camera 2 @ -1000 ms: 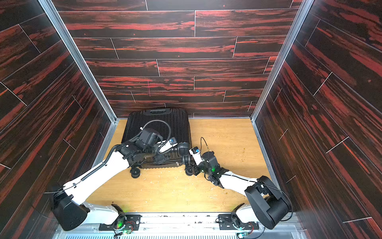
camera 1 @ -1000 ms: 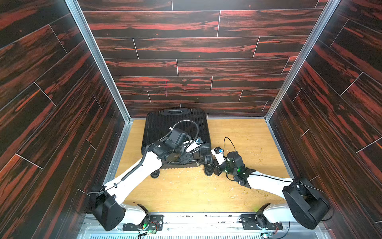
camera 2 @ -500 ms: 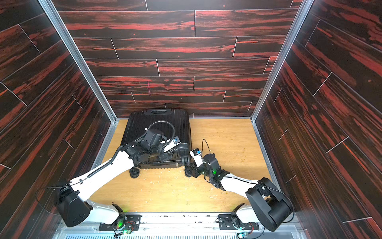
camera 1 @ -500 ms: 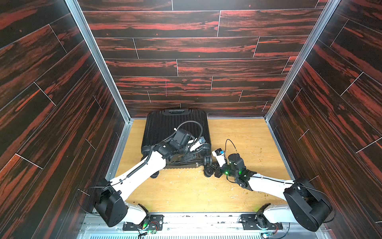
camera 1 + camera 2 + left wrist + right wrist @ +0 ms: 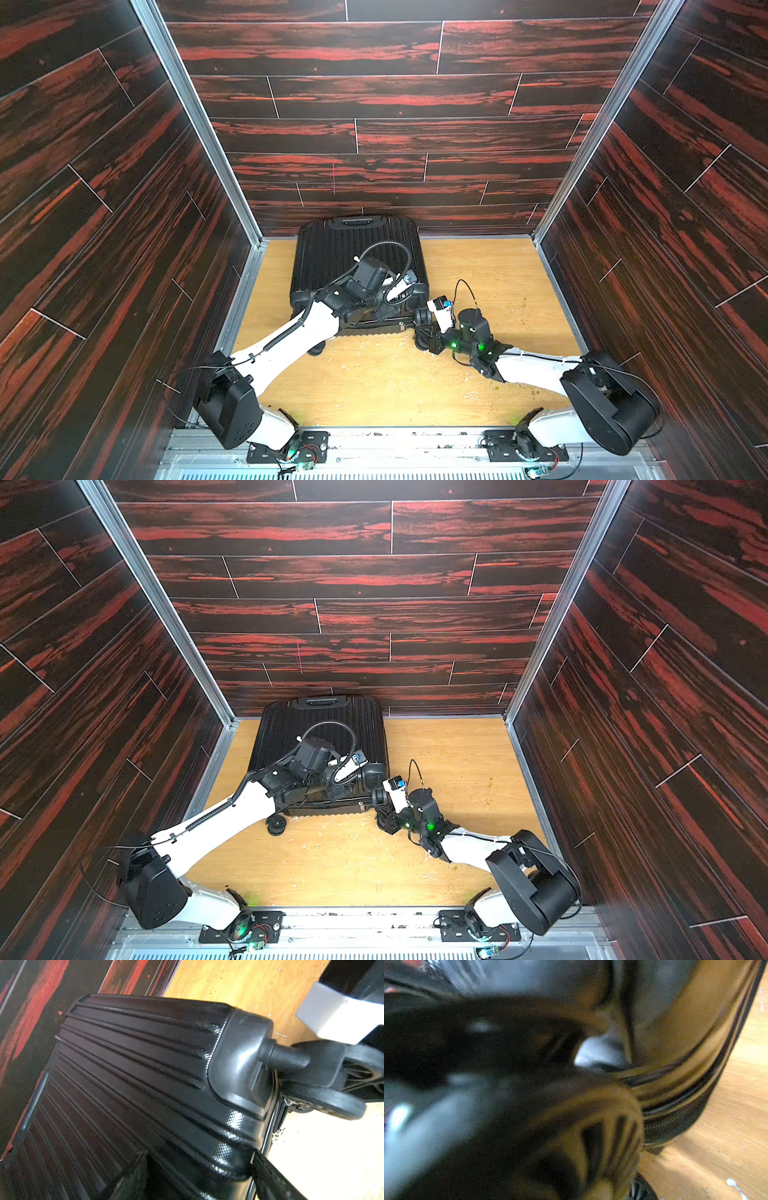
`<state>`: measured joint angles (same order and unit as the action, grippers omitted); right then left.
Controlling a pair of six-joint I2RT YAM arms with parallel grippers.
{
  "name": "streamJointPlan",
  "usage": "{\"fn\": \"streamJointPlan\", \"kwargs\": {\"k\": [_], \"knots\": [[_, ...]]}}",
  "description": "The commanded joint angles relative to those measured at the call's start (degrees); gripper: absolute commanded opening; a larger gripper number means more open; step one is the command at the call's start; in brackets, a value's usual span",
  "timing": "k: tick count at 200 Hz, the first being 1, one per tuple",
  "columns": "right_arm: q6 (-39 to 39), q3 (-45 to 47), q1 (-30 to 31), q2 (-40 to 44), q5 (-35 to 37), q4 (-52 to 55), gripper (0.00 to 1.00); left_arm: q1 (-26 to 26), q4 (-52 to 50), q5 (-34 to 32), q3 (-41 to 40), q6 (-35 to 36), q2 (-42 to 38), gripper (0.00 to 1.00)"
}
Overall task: Close the suitcase zippers
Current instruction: Adjust the suitcase at the center of the board, then reset both arms
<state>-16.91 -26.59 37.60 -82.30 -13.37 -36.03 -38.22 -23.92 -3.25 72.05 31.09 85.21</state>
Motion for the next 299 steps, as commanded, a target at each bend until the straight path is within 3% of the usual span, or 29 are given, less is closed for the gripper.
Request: {"fn": "streamJointPlan", "kwargs": {"k": [1, 106, 140, 180, 228, 263, 299], "knots": [[-0.1, 0.8, 3.3, -0.9, -13.1, -6.9, 0.00, 1.1, 5.5, -0.5, -1.3, -1.7, 5.0, 0.79], [1.4, 2.3, 3.3, 1.2, -4.0, -3.2, 0.00, 1.1, 4.5, 10.3, 1.4, -6.6, 0.5, 0.84], [2.1, 2.9, 3.3, 2.5, -0.2, -2.3, 0.12, 1.1, 8.0, 11.4, 0.9, -13.0, -5.5, 0.84], [3.9, 3.6, 3.2, 6.0, 9.3, 1.8, 0.32, 1.2, 13.7, -4.9, -2.0, -23.8, -14.3, 0.84], [6.3, 4.3, 3.2, 11.8, 27.5, 7.9, 0.40, 4.3, 14.4, -29.4, -5.8, -30.0, -23.5, 0.84], [9.8, 4.3, 2.4, 16.8, 41.2, 12.6, 0.45, 14.5, 12.6, -39.9, -11.4, -38.4, -30.5, 0.84], [12.0, 3.2, -3.1, 21.6, 43.3, 16.4, 0.47, 26.0, 8.7, -44.6, -18.2, -46.9, -36.4, 0.84]]}}
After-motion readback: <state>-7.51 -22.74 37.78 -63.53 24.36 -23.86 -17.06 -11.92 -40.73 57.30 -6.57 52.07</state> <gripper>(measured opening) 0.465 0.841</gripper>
